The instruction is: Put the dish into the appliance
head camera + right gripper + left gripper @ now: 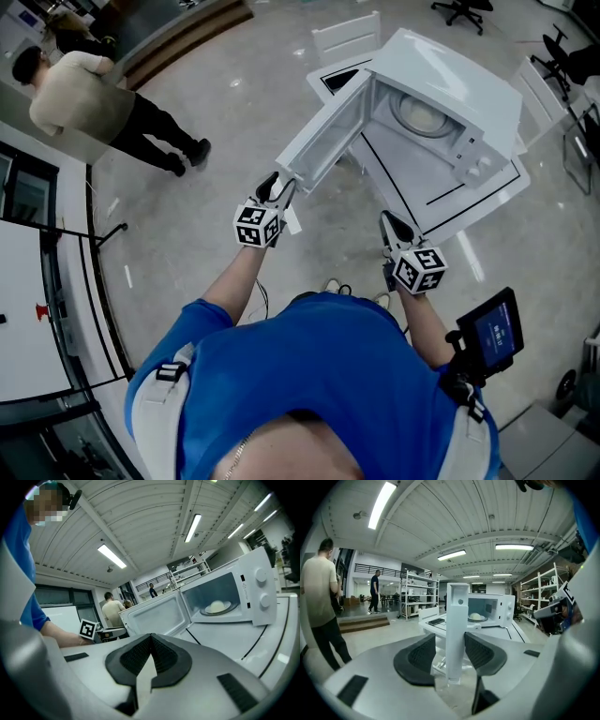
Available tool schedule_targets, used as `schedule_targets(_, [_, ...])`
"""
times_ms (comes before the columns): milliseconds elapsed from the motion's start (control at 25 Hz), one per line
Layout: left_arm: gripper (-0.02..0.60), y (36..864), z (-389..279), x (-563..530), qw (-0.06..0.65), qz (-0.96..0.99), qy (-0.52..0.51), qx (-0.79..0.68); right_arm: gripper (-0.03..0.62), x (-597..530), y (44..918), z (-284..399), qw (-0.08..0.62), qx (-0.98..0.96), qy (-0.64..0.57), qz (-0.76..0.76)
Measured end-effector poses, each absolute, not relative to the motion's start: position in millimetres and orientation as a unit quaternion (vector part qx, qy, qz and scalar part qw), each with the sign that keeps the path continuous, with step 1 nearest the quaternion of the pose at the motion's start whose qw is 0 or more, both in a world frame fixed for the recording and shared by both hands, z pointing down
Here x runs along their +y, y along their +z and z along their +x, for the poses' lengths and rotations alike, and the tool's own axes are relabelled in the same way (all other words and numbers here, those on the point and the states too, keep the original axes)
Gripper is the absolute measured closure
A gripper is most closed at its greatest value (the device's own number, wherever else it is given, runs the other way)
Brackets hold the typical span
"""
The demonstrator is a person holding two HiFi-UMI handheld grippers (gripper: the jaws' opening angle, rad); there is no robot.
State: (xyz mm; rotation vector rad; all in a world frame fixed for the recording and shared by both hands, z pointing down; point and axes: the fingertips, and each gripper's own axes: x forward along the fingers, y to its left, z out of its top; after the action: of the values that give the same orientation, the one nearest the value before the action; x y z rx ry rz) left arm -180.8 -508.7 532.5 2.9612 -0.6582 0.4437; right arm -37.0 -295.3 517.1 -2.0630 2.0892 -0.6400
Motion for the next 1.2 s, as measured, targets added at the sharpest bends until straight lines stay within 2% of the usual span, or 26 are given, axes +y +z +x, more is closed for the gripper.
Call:
schedule_targets(560, [0.399,531.9,-154.6,-476.2,-0.012,0.983,0.143,-0.110,0.592,-295.5,519.9,-26.6,0.062,0.664,-0.210,-0.715])
schedule_targets(800, [0.399,532.0,-117.6,-440.1,-0.014,0.990,0.133,-0.049,0.592,-289.8,517.7,-11.2,0.065,0.646,-0.206,-0.733])
schedule_targets(960, [0.399,530.0,-117.7,-418.0,-0.027,0.991,0.130,-0.002,0.594,-278.5,517.6,-22.1,0.070,0.622,-0.203,-0.753])
schedule_targets(1200, [0.399,534.6,-74.8,-381.8,-0.037,0.989,0.132,0.059,0.593,-251.9,524.2,4.1,0.077,0.589,-0.204,-0.778])
